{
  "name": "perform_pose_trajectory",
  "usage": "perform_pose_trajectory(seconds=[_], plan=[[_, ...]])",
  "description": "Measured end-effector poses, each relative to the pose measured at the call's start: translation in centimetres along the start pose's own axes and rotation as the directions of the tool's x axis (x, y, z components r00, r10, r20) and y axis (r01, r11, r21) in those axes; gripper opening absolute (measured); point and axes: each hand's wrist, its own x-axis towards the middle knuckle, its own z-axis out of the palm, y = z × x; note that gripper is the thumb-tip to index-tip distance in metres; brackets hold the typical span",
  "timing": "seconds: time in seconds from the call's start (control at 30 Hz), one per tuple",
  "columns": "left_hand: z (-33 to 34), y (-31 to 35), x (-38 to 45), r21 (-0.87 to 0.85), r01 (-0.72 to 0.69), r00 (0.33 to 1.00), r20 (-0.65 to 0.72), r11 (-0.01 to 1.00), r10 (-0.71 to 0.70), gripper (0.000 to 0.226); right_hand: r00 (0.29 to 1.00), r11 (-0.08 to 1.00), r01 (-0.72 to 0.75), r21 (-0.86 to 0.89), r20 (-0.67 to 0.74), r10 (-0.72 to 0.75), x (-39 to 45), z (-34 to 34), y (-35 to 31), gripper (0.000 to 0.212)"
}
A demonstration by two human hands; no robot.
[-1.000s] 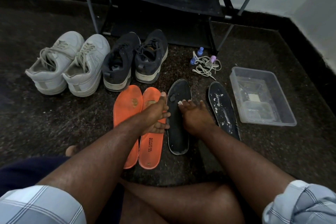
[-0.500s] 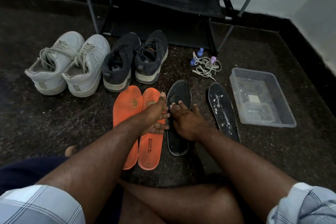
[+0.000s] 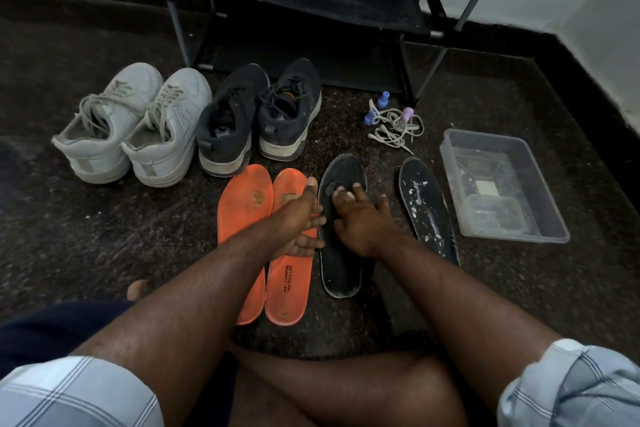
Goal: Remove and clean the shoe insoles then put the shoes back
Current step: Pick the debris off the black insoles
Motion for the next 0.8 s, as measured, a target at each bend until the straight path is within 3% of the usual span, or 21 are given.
perform_pose_trajectory(seconds=[0.1, 0.23, 0.4, 0.53, 0.7, 0.8], plan=[[0.0, 0.0, 0.0, -0.005, -0.008, 1.000, -0.001, 1.000, 0.008, 0.082, 0.996, 0.996, 0.088, -0.027, -0.013, -0.088, -0.5, 0.3, 0.0, 0.064], [0.0, -0.1, 0.0, -0.005, -0.009, 1.000, -0.012, 1.000, 0.009, 0.083, 0.996, 0.996, -0.090, -0.005, -0.002, 0.090, -0.4, -0.2, 1.3, 0.064], [-0.1, 0.1, -0.1, -0.012, 0.004, 1.000, 0.003, 1.000, -0.004, 0.084, 0.998, 0.998, 0.065, -0.021, 0.016, -0.064, -1.5, 0.7, 0.6, 0.066], [0.0, 0.0, -0.2, -0.007, 0.000, 1.000, -0.014, 1.000, 0.000, 0.084, 0.990, 0.991, -0.137, 0.005, 0.027, 0.137, -1.4, 0.2, 2.0, 0.068], [-0.1, 0.1, -0.1, -0.011, 0.004, 1.000, -0.005, 1.000, -0.004, 0.084, 0.997, 0.999, 0.042, -0.008, 0.070, -0.042, -2.7, 0.7, 0.5, 0.072], [0.1, 0.0, 0.0, -0.007, 0.000, 1.000, -0.018, 1.000, 0.000, 0.081, 0.995, 0.997, -0.079, -0.016, 0.062, 0.080, -2.1, 0.0, 1.8, 0.070]])
